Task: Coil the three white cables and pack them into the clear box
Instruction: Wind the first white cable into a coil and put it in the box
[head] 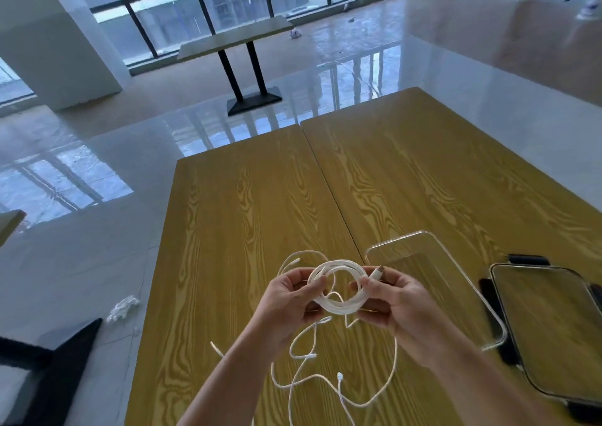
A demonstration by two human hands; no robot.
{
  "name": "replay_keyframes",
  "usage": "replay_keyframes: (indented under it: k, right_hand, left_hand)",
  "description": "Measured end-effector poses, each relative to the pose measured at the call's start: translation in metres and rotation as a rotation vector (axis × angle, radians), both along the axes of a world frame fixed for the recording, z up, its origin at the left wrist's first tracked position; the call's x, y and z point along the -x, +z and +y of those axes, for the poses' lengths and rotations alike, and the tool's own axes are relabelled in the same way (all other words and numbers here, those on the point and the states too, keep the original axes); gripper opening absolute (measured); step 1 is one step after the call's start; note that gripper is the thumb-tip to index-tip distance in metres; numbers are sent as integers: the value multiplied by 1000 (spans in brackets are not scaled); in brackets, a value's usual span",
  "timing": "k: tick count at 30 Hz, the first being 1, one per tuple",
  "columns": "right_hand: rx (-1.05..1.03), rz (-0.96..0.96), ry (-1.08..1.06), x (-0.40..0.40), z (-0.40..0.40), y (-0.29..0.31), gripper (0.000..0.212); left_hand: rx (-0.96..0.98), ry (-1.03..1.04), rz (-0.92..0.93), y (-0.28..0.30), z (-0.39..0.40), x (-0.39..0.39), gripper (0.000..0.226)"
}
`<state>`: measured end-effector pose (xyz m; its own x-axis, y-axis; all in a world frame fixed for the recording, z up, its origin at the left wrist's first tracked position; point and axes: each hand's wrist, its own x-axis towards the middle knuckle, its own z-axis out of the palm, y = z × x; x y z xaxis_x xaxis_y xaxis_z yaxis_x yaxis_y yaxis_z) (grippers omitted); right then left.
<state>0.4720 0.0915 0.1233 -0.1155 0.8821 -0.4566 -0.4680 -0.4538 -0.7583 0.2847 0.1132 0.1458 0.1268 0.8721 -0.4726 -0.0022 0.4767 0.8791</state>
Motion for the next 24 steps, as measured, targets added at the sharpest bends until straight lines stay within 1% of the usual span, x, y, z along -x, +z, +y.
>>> replay_keyframes:
  k: [3, 5, 7, 10, 12, 16, 21, 24]
  right_hand:
    - [57, 85, -51, -23, -5, -16, 45]
    - [68, 120, -93, -34, -8, -23, 49]
    - [73, 125, -162, -46, -12, -31, 44]
    - [94, 89, -282, -58, -15, -41, 26]
    - [136, 92, -381, -65, -15, -50, 20]
    - [187, 101, -520, -75, -9, -66, 18]
    - [254, 76, -609, -83, 3, -87, 20]
    - [292, 33, -664, -83, 12, -98, 16]
  left_hand:
    - [61, -93, 51, -12, 14, -20, 18]
    - [86, -133, 74, -19, 23, -32, 21]
    - [114, -164, 80, -27, 31, -49, 22]
    - [170, -165, 53, -36, 41, -75, 24]
    - [211, -150, 32, -42, 47, -93, 25]
    - [279, -86, -8, -53, 56, -122, 28]
    - [391, -18, 65, -73, 71, -151, 25]
    - [430, -12, 114, -83, 82, -165, 20]
